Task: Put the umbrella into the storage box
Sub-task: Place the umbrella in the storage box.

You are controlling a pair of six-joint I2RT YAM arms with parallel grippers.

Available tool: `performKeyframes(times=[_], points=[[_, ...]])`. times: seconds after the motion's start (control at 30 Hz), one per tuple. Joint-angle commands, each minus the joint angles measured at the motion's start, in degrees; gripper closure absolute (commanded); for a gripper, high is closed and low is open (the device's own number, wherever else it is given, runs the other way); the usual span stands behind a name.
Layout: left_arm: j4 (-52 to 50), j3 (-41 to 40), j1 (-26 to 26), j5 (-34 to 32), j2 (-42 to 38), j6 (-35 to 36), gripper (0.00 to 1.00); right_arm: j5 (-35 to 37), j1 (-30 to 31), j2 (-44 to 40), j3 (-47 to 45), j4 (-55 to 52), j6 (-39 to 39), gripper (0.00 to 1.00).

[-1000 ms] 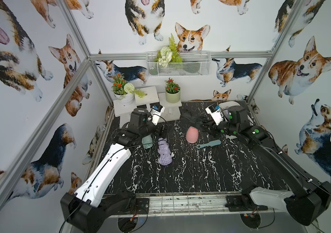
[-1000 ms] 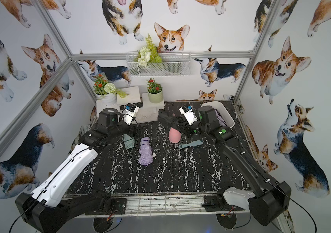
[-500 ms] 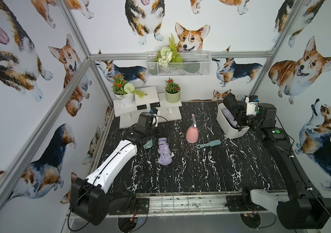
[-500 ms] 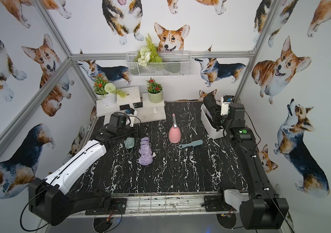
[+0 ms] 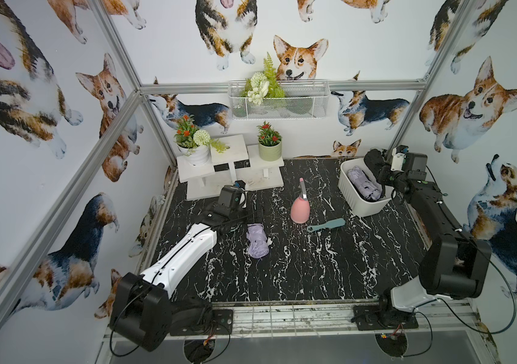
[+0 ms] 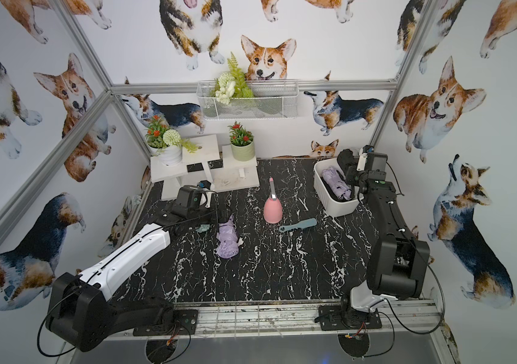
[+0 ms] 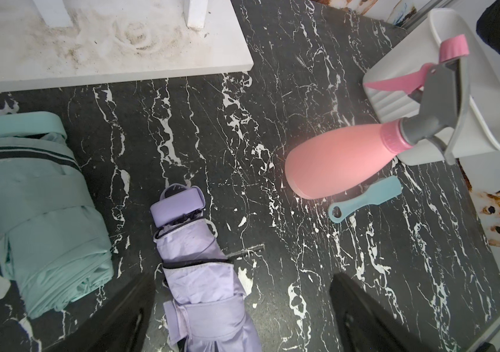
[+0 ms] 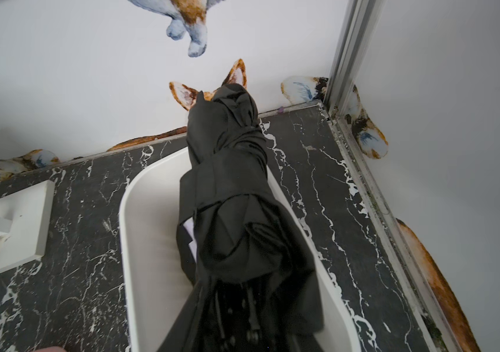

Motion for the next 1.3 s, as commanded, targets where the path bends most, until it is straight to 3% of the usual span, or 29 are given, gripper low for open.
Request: performKeyframes(times=[0.0,0.13,0.37,0.5,0.57,0.63,0.67,0.77,0.83,1.27], points=[[1.90,0.05,0.08,0.14,0.42,-0.14,0.06,-3.51,-0.89,3.92,2.64,3.74,-1.41,0.88],[2.09,0.49,0.08,0.11,1.89,0.01,0.06,-6.22,-1.15,7.16,2.59,4.25,-2.95,0.50],[2.07,0.66,0.08,1.24,4.08,0.02,0.06,-6.23,-1.16,6.20,3.43,1.91,-2.55,0.32],[2.69,0.04,0.13,1.07,4.59,0.29,0.06,-4.95,-1.24,4.49,3.54,2.63,-0.27,0.38],[2.71,0.12,0.09,1.28,5.21,0.38,0.06,-5.21,-1.20,5.34,5.05,2.49,0.37,0.55],[2.71,0.50,0.08,1.67,5.70,0.47,0.06,-6.70,-1.17,7.16,7.33,1.49,0.31,0.61],[2.62,0.71,0.08,1.98,6.03,0.50,0.06,-7.37,-1.12,8.26,8.66,0.62,0.43,0.60],[2.62,0.82,0.08,2.23,6.14,0.30,0.06,-7.96,-0.57,11.15,11.90,-0.63,-0.58,0.44],[2.62,0.67,0.08,2.30,5.89,0.21,0.06,-8.20,-0.20,13.11,13.85,-1.61,-1.68,0.42],[2.20,-1.08,0.09,2.01,5.08,-0.84,0.07,-4.62,0.51,24.54,16.42,-6.76,-1.17,0.68]])
